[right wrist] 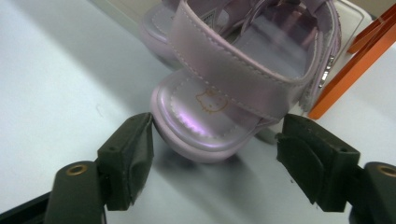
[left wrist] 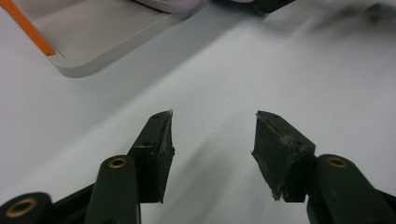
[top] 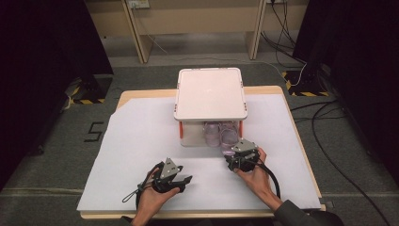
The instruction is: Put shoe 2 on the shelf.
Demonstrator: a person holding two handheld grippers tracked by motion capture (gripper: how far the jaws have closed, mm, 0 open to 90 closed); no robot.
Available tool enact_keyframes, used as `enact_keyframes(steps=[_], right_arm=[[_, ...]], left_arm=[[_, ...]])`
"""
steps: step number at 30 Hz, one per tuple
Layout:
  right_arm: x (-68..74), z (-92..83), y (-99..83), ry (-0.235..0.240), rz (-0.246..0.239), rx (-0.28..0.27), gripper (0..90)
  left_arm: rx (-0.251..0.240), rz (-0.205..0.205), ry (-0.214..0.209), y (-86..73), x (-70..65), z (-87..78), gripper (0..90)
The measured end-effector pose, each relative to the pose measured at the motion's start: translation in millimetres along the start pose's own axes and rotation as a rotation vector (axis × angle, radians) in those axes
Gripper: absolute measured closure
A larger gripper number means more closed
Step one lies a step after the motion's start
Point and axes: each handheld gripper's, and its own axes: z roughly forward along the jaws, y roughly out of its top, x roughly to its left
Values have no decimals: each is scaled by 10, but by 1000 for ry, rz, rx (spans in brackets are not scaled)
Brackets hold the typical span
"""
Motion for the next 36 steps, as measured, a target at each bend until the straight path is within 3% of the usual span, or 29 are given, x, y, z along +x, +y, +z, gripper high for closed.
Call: enact_keyframes(steps=[5,9,14,17,18,25,26,30,36], right_arm=[[-139,66,44,25,-30,12,288],[-195,131,86,15,-45,15,297],[-162,222,186,7,-75,30,306],[-145,259,229,5,-71,37,307],[-140,293,257,17,-50,26,309],[-85,364,336,26,-48,23,317],[-100,380,342,47,-12,15,316],[-113,344,337,39,16,21,319],[-105,236,325,-2,-14,-7,396]], left_arm=[[9,4,-8,-4,-16,20,466],[15,8,-13,-6,-25,37,465],[23,6,-20,-18,-27,56,464],[25,6,-21,-18,-32,58,463],[26,7,-22,-19,-34,60,463],[30,7,-22,-24,-32,72,458],[31,9,-23,-25,-37,72,457],[28,7,-25,-24,-41,66,454],[28,9,-27,-26,-43,66,448]])
